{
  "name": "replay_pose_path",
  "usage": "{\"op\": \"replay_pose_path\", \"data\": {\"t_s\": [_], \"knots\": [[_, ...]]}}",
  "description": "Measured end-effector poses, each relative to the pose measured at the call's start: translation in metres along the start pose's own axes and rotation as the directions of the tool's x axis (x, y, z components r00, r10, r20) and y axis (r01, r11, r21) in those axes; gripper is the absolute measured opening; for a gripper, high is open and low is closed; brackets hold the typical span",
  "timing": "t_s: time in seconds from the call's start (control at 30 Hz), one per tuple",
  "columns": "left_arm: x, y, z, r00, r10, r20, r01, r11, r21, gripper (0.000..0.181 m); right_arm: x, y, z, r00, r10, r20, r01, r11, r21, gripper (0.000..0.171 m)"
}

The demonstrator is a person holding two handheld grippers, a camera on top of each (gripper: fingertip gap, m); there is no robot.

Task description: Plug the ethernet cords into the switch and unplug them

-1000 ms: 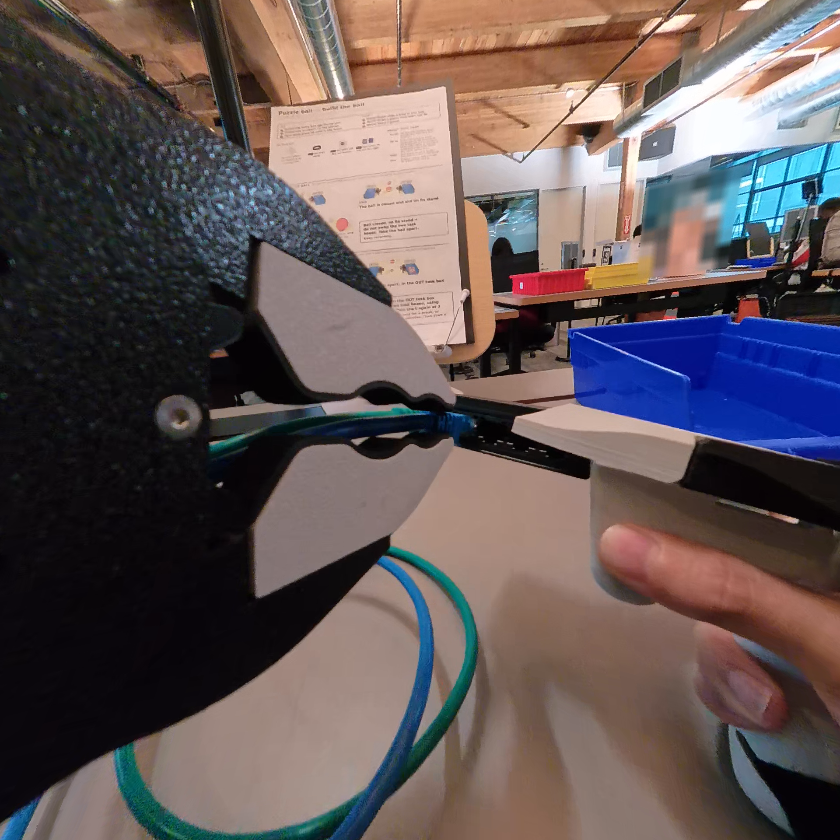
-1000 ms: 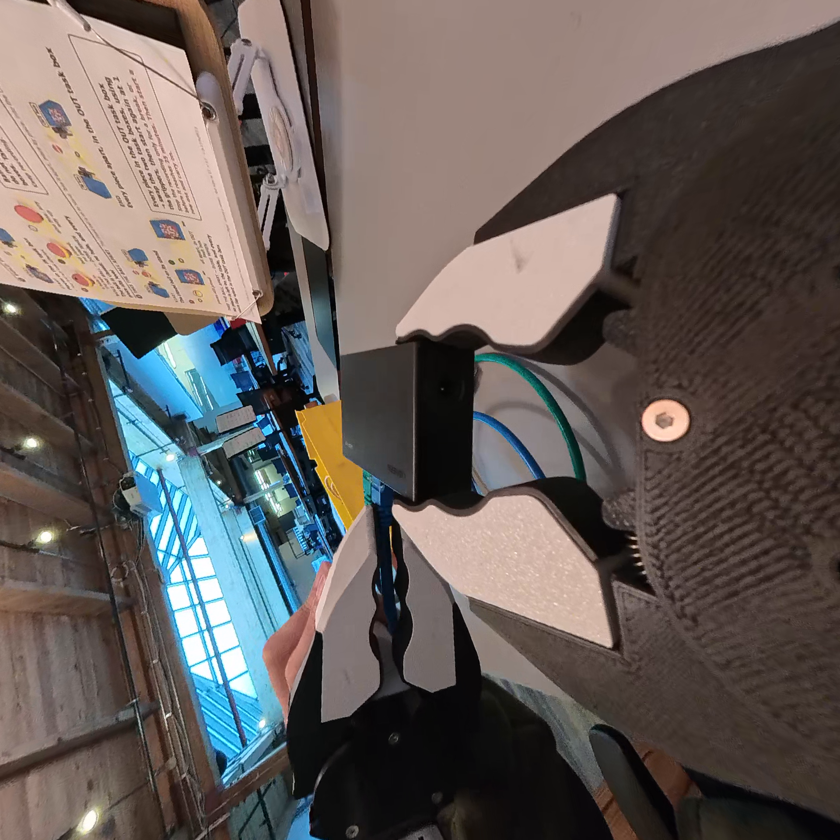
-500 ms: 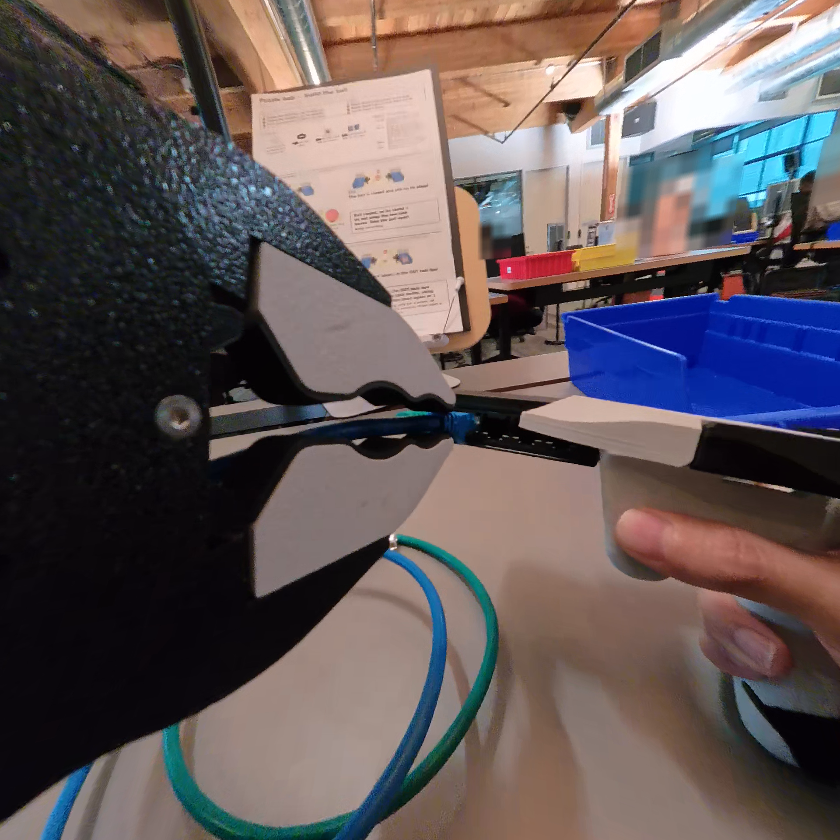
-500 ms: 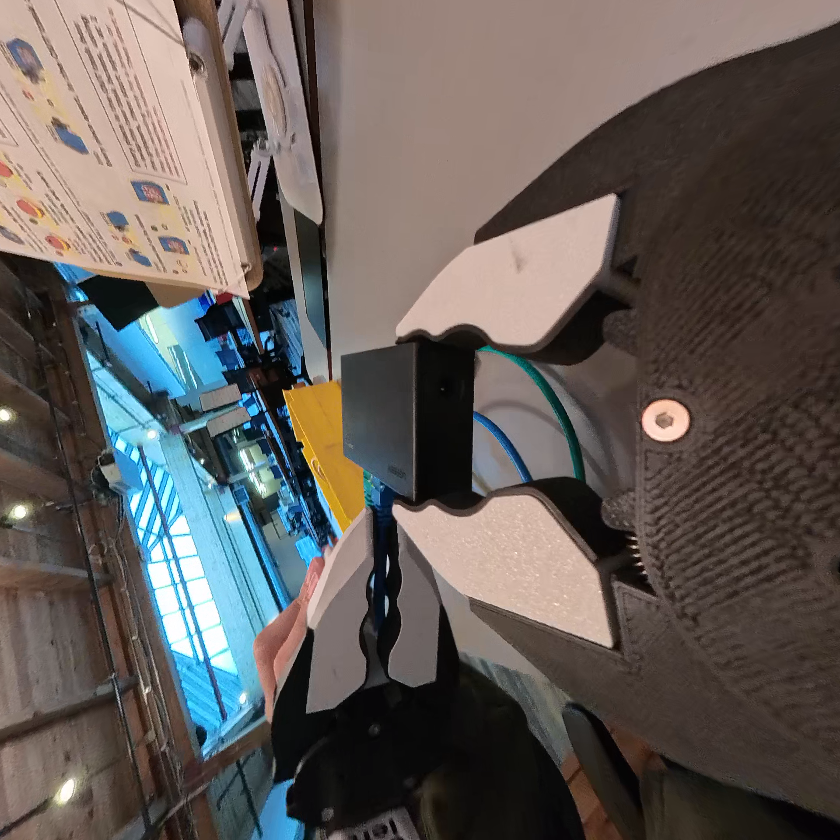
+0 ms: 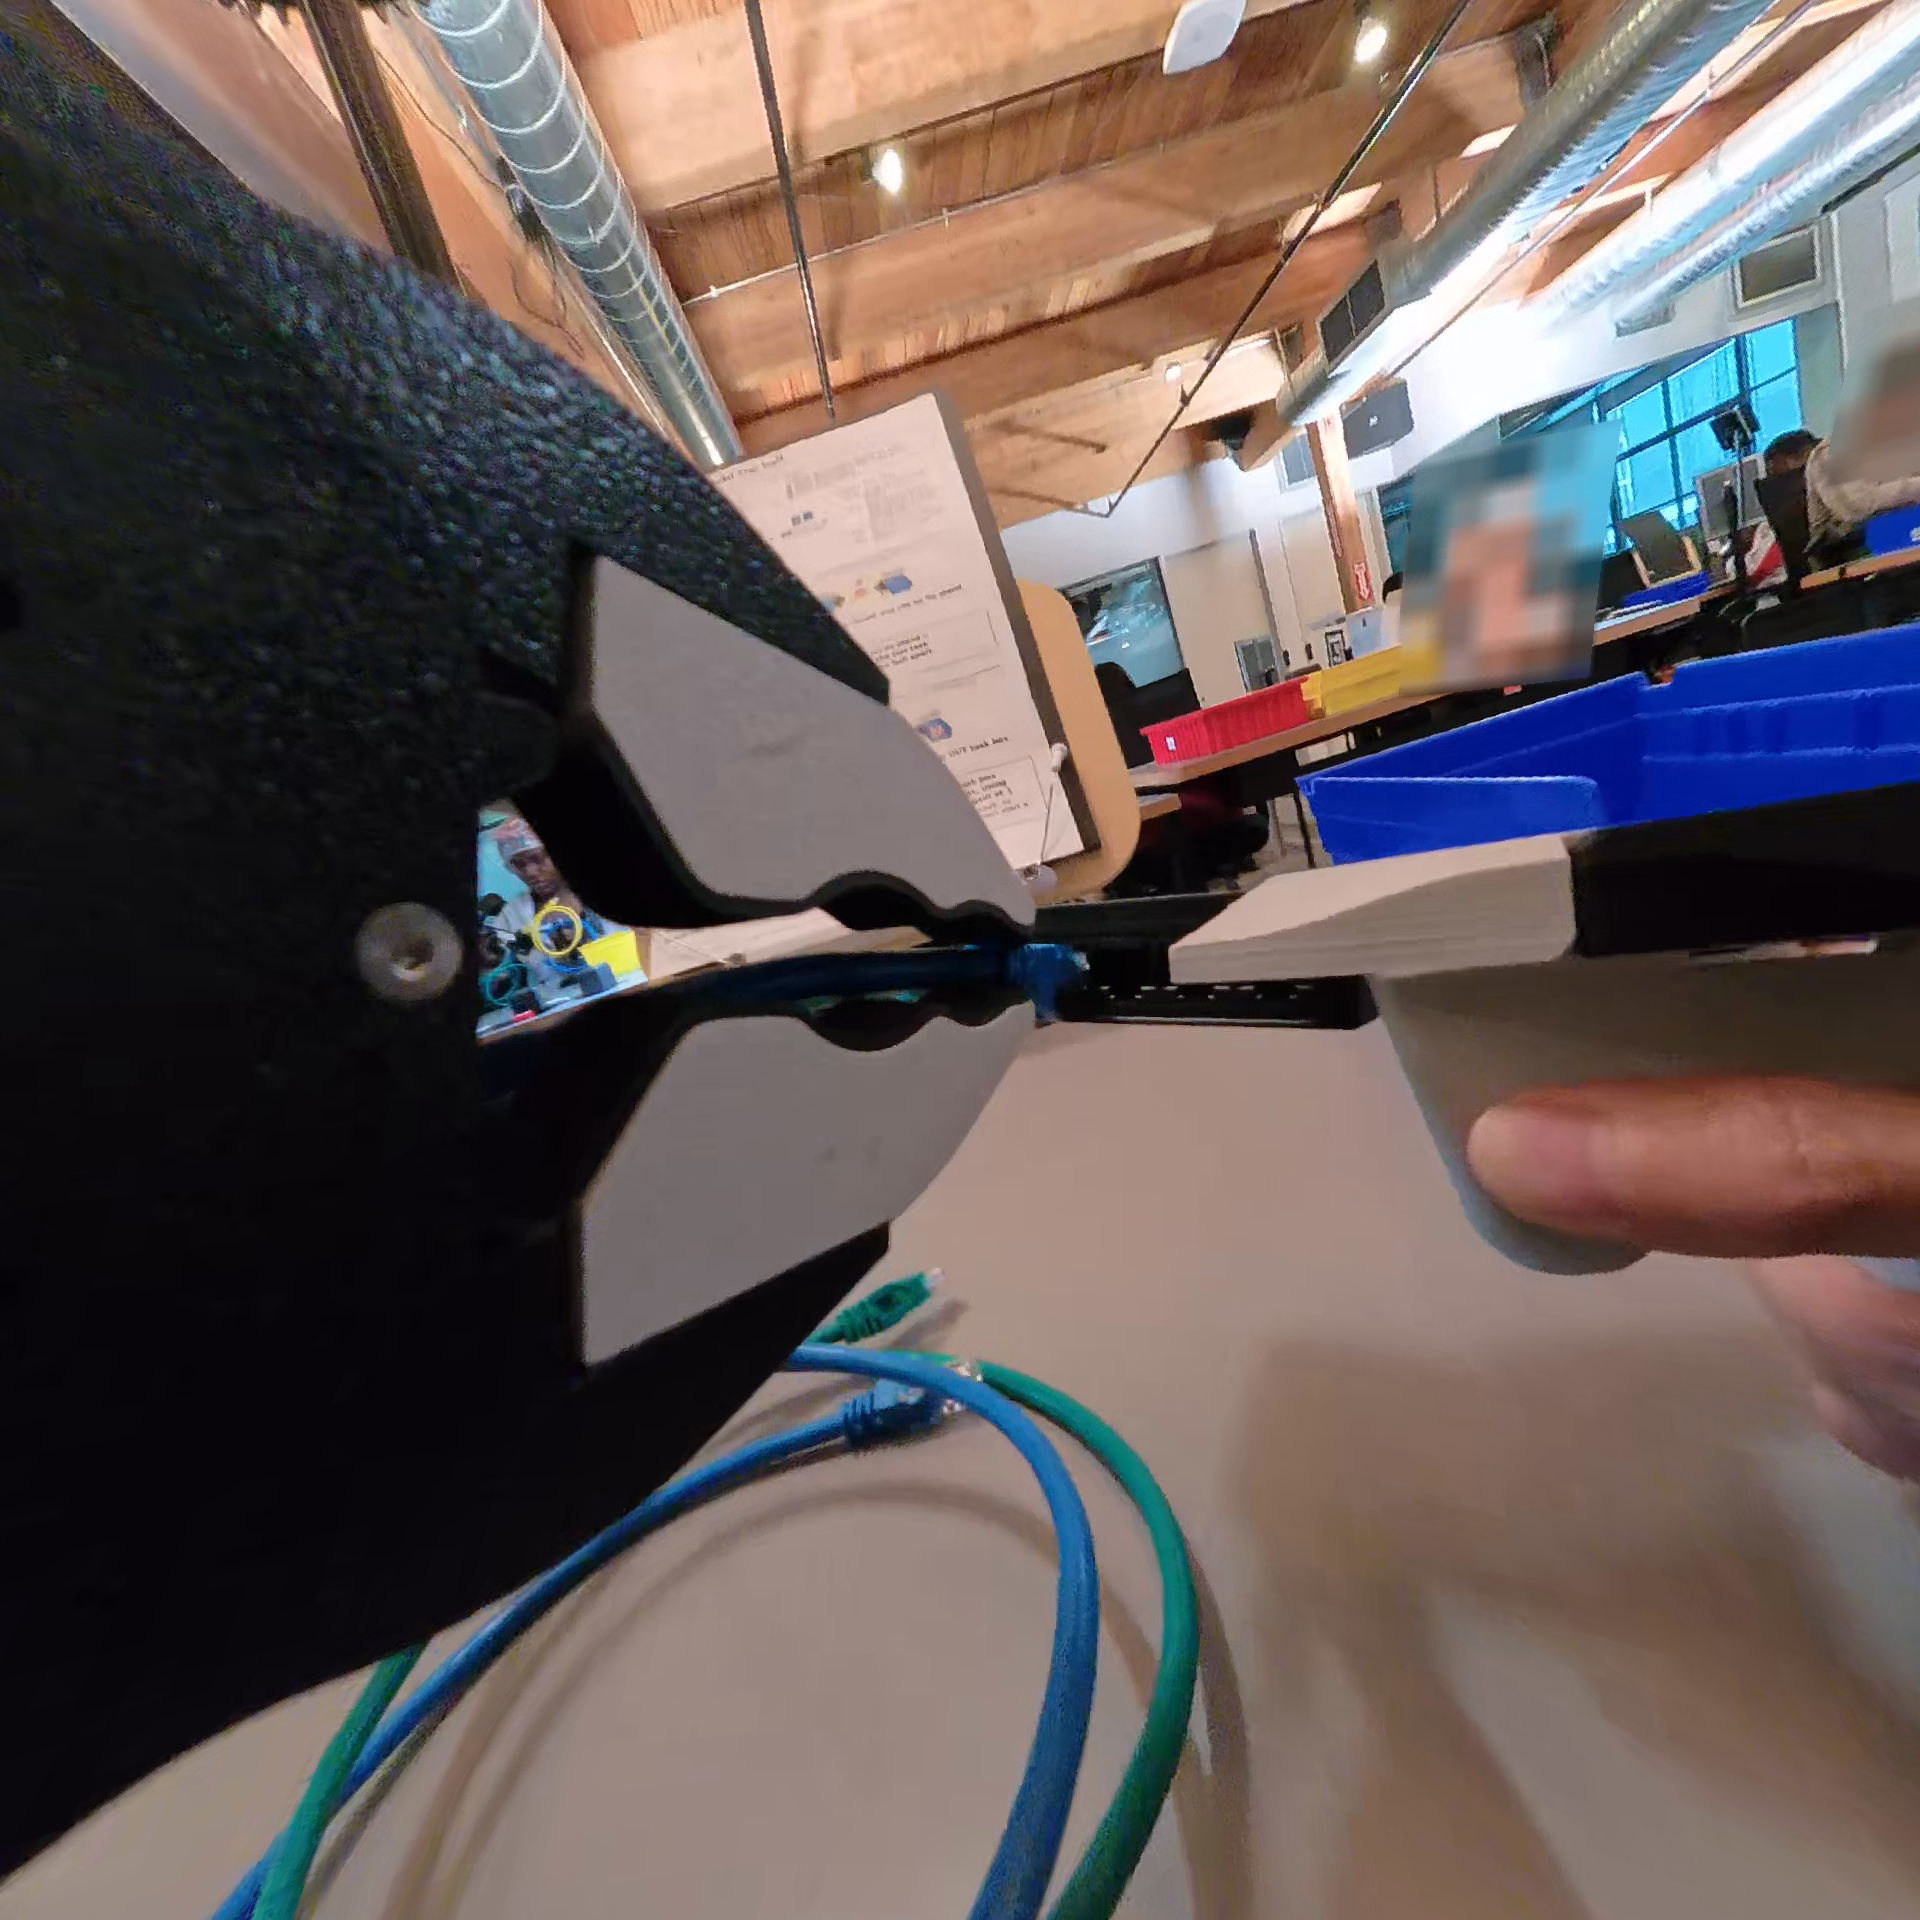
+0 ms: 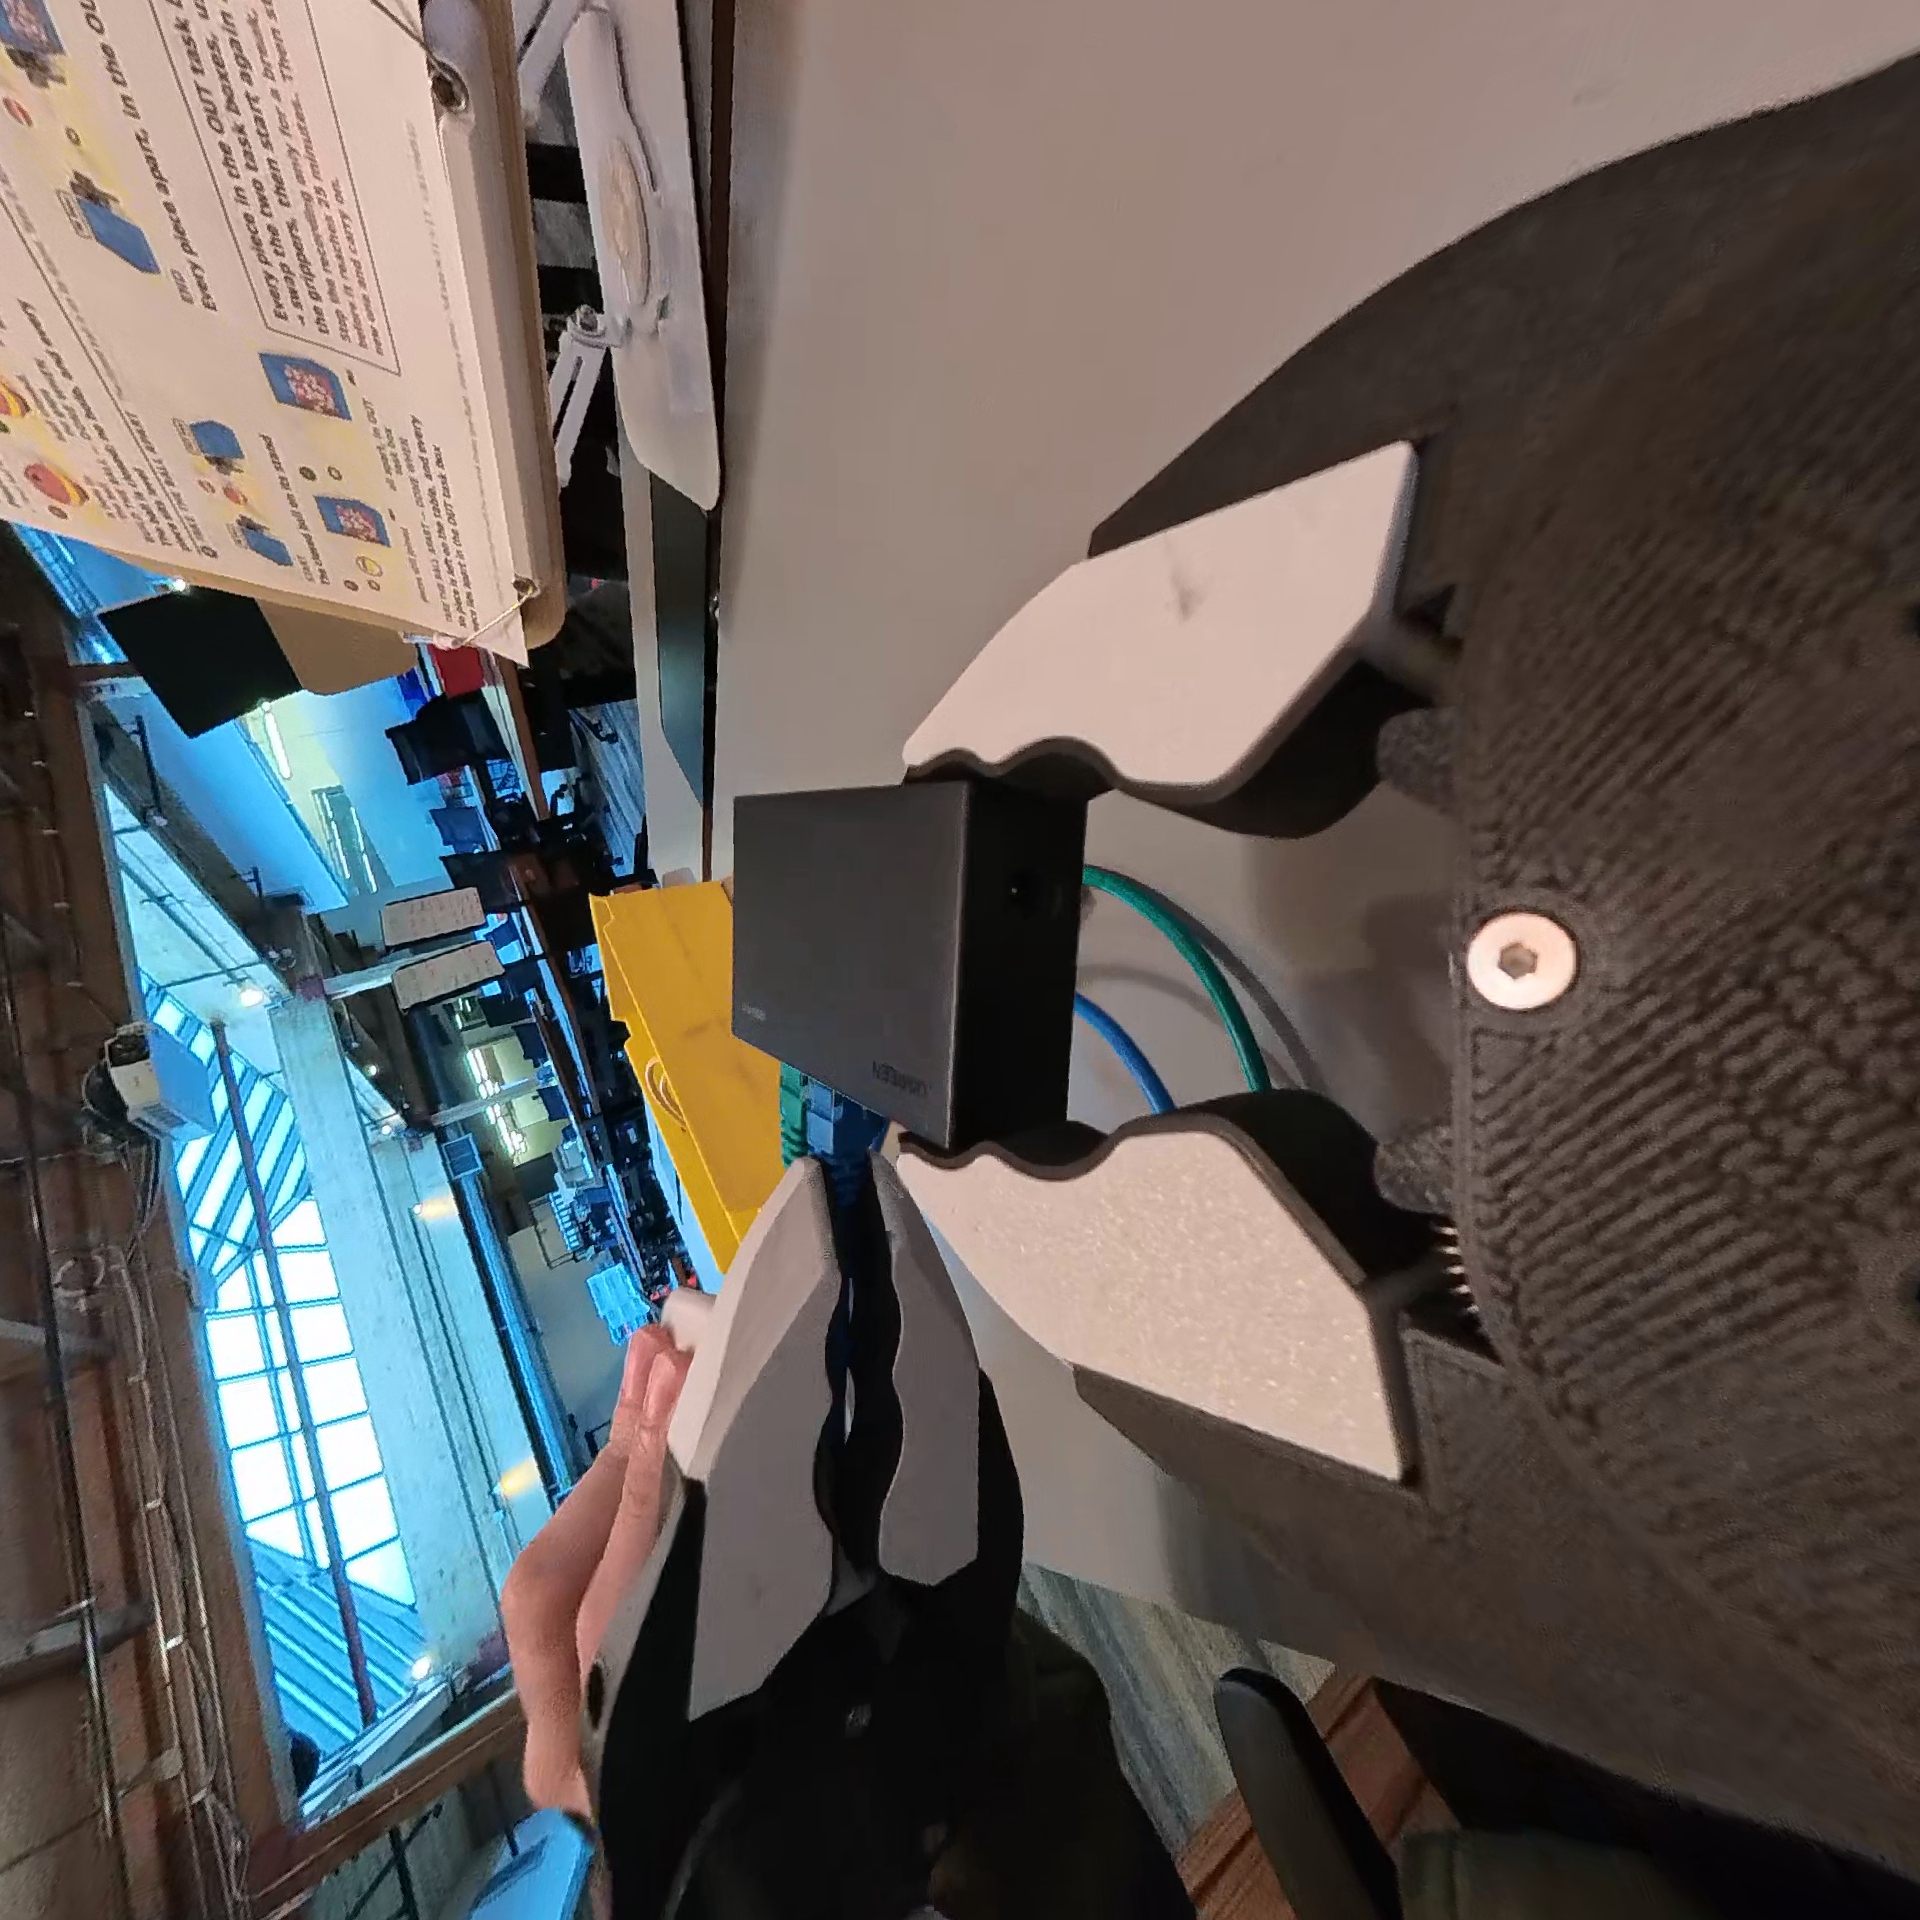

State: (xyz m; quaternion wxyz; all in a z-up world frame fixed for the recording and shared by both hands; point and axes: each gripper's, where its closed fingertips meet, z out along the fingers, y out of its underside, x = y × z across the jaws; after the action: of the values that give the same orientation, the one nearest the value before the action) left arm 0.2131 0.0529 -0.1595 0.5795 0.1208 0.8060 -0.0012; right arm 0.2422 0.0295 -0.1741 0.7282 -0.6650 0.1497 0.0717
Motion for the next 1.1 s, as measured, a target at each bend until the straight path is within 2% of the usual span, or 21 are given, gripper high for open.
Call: {"op": "replay_pose_path", "data": {"t_s": [0.2,0.33,0.5,0.63,0.7,0.87,1.03,1.1], "knots": [[-0.01,0.0,0.005,0.998,-0.054,0.02,0.055,0.998,-0.023,0.007,0.005,-0.003,-0.002,1.0,0.015,-0.025,-0.014,1.0,0.026,0.063],[-0.012,-0.01,0.009,0.99,-0.14,0.003,0.139,0.988,0.068,0.007,0.01,-0.012,-0.012,0.994,0.104,0.025,-0.106,0.989,0.107,0.062],[-0.014,-0.011,0.008,0.974,-0.224,0.027,0.219,0.968,0.126,0.008,0.01,-0.013,-0.013,0.99,0.128,0.058,-0.134,0.984,0.114,0.063],[-0.011,-0.012,0.005,0.977,-0.208,0.054,0.201,0.973,0.112,0.008,0.007,-0.012,-0.012,0.99,0.118,0.072,-0.125,0.987,0.102,0.063],[-0.008,-0.01,0.003,0.977,-0.211,0.022,0.209,0.974,0.085,0.008,0.005,-0.01,-0.009,0.995,0.086,0.048,-0.09,0.993,0.083,0.062],[-0.004,-0.008,0.003,0.998,-0.061,-0.001,0.061,0.998,-0.008,0.008,0.005,-0.008,-0.008,0.998,0.054,0.015,-0.055,0.996,0.071,0.062],[-0.005,-0.006,0.003,0.997,-0.075,-0.017,0.074,0.997,-0.025,0.007,0.003,-0.005,-0.006,0.999,0.044,0.005,-0.044,0.998,0.044,0.063],[-0.005,-0.004,0.002,0.999,-0.038,-0.015,0.037,0.998,-0.048,0.007,0.002,-0.003,-0.004,1.0,0.019,-0.008,-0.018,0.999,0.026,0.063]]}}
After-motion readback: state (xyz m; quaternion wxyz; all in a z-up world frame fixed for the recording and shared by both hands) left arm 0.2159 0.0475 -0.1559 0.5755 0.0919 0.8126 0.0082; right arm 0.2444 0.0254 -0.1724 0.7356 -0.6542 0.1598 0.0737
